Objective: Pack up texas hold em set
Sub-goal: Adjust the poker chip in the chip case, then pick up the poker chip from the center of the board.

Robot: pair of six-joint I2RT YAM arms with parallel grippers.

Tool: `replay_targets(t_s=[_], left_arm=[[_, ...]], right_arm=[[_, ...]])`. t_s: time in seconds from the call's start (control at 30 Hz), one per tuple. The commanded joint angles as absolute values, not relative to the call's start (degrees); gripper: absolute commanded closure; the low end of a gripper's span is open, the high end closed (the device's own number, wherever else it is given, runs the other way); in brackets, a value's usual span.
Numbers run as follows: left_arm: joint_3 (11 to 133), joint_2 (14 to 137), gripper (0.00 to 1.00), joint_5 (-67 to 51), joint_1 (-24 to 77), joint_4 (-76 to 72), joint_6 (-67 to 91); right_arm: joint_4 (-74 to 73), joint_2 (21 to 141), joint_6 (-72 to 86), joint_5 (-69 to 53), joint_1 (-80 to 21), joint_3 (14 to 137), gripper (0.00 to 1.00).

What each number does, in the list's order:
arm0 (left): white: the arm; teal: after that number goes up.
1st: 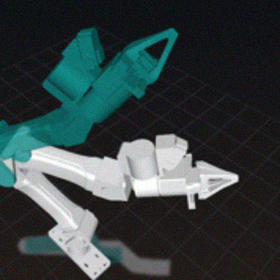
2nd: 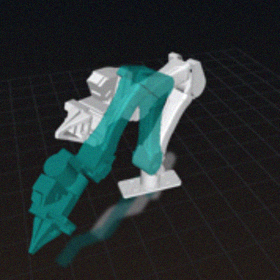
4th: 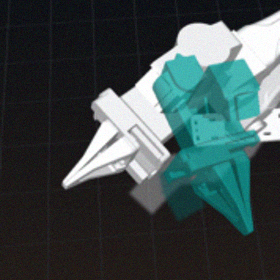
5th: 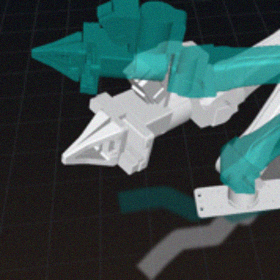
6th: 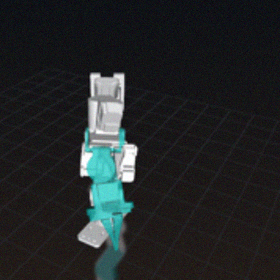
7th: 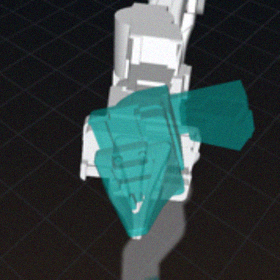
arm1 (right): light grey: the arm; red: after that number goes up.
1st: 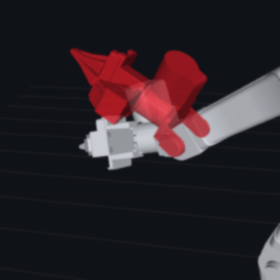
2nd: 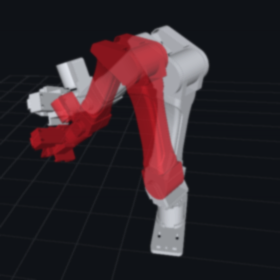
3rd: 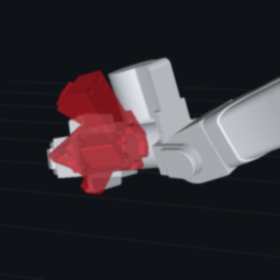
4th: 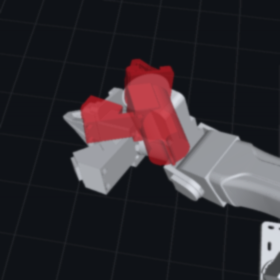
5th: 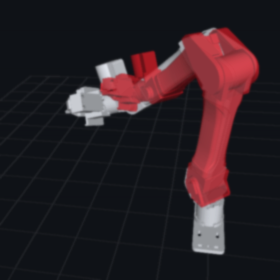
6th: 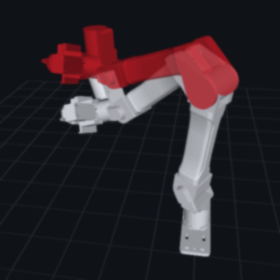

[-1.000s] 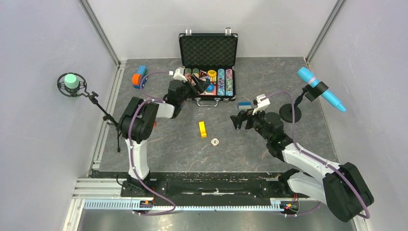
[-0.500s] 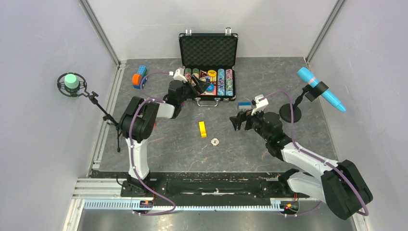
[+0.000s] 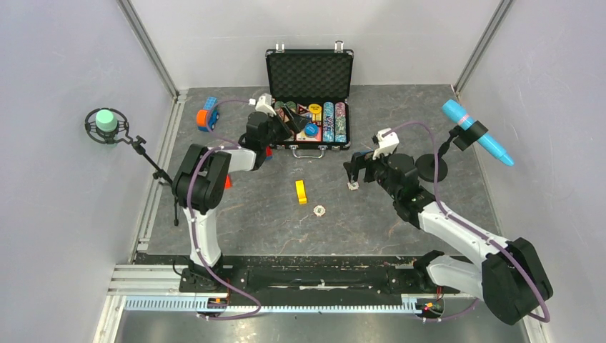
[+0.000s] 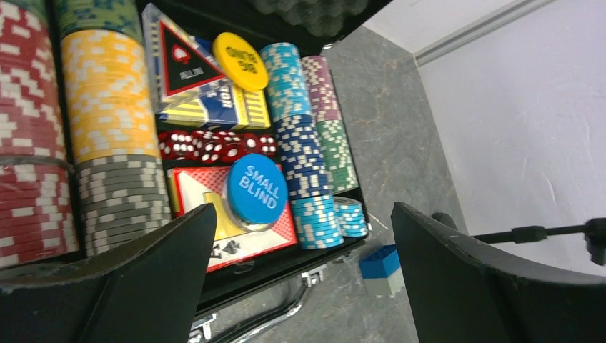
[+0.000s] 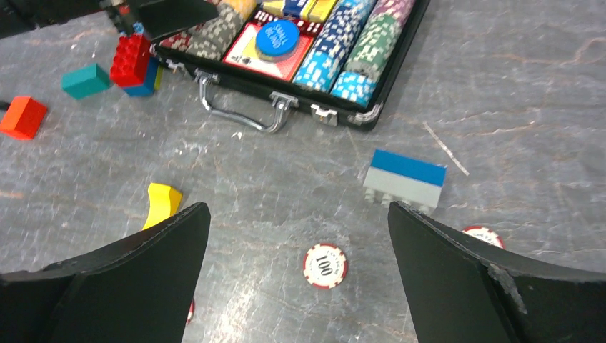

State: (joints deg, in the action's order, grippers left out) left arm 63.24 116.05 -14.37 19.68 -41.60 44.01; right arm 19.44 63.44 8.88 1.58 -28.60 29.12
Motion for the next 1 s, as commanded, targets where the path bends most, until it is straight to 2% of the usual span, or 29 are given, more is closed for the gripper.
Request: replay_targets(t_s=[0.0,0.17,0.33,0.5,0.63,0.77,0.97], left_arm=[[64.3,109.7,0.01,-17.0,19.6,-42.0,43.2],[63.3,103.8,0.01,-14.6,19.7,-35.9,44.2],[65.1,96.5,0.01,-9.2,19.8,-18.9,43.6],[68.2,89.6,0.0,-4.3,19.8,0.5,40.7],[69.3,84.1,0.0,-3.9,19.6,13.6,35.9],[67.8,78.0,0.0,-6.6,18.8,21.3,30.6],[64.6,71.8,0.0,-7.0,17.9,28.3,23.1]], right_arm=[[13.7,62.3,7.8,7.3,-28.6,35.3,0.02],[11.7,60.9,5.9,5.8,-28.5,36.3,0.02],[8.0,62.4,6.4,9.4,-28.4,37.4,0.02],[-3.7,68.7,9.9,18.1,-28.0,44.3,0.02],[-11.2,75.7,12.3,19.4,-26.1,51.0,0.02],[-14.2,82.6,13.8,16.8,-22.7,55.2,0.02],[-15.2,91.9,14.7,16.8,-18.6,59.5,0.08]])
